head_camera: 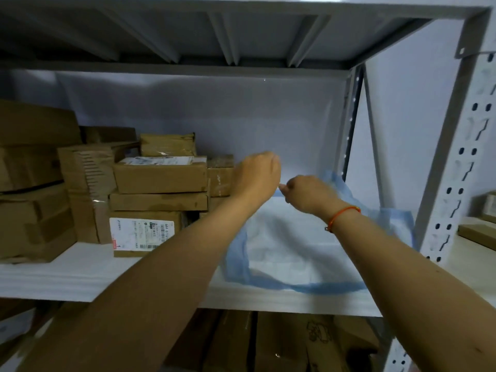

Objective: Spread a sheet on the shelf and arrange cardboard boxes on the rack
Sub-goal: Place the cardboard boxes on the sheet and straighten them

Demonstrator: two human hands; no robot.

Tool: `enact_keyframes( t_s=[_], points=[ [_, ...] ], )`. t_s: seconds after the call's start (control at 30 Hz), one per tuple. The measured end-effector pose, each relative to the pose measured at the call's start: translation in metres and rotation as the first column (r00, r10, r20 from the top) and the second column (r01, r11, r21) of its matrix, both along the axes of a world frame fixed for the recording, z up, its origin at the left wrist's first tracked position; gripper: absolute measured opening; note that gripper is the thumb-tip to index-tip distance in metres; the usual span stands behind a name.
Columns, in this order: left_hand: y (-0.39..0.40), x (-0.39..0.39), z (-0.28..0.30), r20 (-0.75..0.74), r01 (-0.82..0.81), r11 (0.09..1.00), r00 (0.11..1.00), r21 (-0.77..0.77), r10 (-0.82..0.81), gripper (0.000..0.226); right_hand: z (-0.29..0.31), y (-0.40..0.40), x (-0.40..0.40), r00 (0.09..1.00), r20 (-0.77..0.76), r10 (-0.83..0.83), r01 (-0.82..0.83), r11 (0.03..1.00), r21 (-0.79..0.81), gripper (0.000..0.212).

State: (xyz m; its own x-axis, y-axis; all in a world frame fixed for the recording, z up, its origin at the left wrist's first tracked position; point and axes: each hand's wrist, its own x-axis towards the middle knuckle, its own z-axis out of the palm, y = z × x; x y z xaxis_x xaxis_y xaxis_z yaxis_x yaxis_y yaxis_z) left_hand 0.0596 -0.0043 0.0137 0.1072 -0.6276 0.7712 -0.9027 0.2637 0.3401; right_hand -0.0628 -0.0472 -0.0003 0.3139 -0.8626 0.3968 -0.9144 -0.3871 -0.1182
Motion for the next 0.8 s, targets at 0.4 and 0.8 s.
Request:
enact_keyframes(
  t_s=[0.4,0.8],
  points=[
    [0.046,0.157,0.059,-0.419,-0.183,0.94,0.907,-0.289,0.048,0.036,0.032,-0.003,0.151,0.639,0.671,0.377,-0.675,0.694,0.252,0.102],
    [0.033,0.192,0.037,-0.453,-0.253,0.928,0.885,-0.272,0.108,0.036,0.03,-0.035,0.164,0.656,0.638,0.404,-0.704,0.631,0.325,0.068]
  ],
)
